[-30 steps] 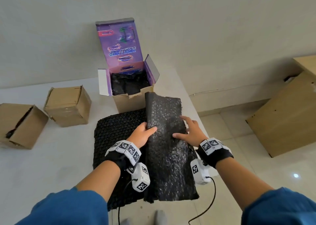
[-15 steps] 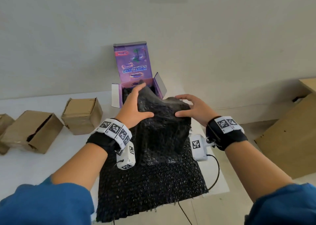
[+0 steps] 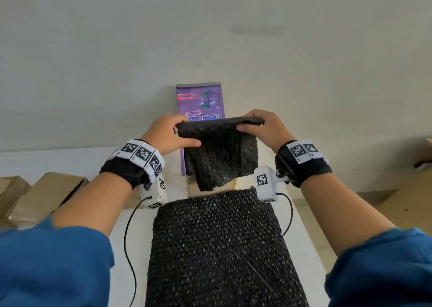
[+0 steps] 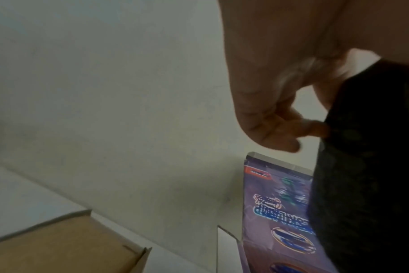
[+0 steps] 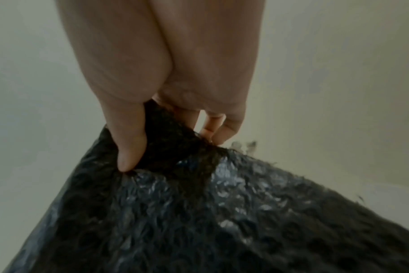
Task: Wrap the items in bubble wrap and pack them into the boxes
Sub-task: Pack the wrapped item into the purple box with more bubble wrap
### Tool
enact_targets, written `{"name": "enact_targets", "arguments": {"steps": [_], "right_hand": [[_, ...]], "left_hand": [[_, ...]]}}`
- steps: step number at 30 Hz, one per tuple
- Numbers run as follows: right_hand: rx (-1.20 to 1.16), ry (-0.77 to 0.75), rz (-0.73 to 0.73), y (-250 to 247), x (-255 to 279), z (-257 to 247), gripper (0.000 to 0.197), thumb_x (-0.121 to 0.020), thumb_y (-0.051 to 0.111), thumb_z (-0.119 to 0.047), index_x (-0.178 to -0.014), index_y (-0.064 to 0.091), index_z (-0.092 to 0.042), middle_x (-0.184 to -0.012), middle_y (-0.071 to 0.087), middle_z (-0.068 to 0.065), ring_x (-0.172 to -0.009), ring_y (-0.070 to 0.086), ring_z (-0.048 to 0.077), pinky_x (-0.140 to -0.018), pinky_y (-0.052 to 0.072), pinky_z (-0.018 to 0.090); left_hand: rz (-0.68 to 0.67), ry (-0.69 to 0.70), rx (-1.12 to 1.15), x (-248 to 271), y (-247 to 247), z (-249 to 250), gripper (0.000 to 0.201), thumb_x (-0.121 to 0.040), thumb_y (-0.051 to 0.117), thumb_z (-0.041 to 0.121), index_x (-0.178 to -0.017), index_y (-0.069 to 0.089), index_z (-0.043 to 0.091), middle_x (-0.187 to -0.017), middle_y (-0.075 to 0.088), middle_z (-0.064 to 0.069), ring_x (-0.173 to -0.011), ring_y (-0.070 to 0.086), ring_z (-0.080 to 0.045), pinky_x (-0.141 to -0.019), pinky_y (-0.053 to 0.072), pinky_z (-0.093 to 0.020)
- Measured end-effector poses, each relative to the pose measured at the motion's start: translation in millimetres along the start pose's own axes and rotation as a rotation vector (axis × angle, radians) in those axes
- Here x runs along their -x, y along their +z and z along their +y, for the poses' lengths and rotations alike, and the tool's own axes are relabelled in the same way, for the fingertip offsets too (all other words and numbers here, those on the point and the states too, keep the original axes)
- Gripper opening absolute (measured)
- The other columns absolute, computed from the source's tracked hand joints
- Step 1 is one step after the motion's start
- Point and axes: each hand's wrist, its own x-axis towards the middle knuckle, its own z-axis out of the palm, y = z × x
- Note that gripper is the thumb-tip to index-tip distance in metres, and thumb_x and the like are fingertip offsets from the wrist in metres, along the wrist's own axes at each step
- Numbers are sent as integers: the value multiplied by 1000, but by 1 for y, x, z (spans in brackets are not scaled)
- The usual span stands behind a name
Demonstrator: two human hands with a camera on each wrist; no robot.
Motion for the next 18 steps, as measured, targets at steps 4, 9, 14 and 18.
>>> {"name": "enact_targets", "arguments": {"steps": [4, 9, 14, 18], "right_hand": [[-166, 81, 90, 14, -31, 1, 12, -78, 75, -26, -84, 69, -16, -85, 71, 7, -82, 67, 22, -80, 55, 39], [-240, 164, 206, 34, -61, 8, 18, -84, 70, -22, -100, 68, -15, -102, 71, 8, -95, 67, 23, -91, 53, 45], [-117, 253, 167, 47, -72, 35, 77, -75, 79, -27, -135, 33, -12, -120, 55, 11, -106, 58, 24, -95, 49, 40], [412, 165, -66, 56, -60, 62, 94, -73, 76, -47, -146, 22, -22, -144, 27, 15, -132, 32, 31, -109, 32, 46]], "left_hand": [[36, -118, 379, -22, 7, -18, 28, -67, 80, 43, -87, 66, 31, -91, 69, 5, -92, 63, -14, -89, 48, -35], [-75, -337, 631, -37, 34, -31, 95, -62, 85, 37, -135, 26, 19, -121, 55, -3, -109, 58, -18, -100, 45, -40], [175, -376, 521, -57, 59, -42, 75, -79, 74, 11, -128, 18, 16, -100, 50, -3, -90, 58, -18, -84, 48, -33], [168, -275, 263, -66, 76, -57, 54, -79, 73, 14, -117, 35, 14, -123, 42, -14, -108, 49, -26, -93, 38, -26]]}}
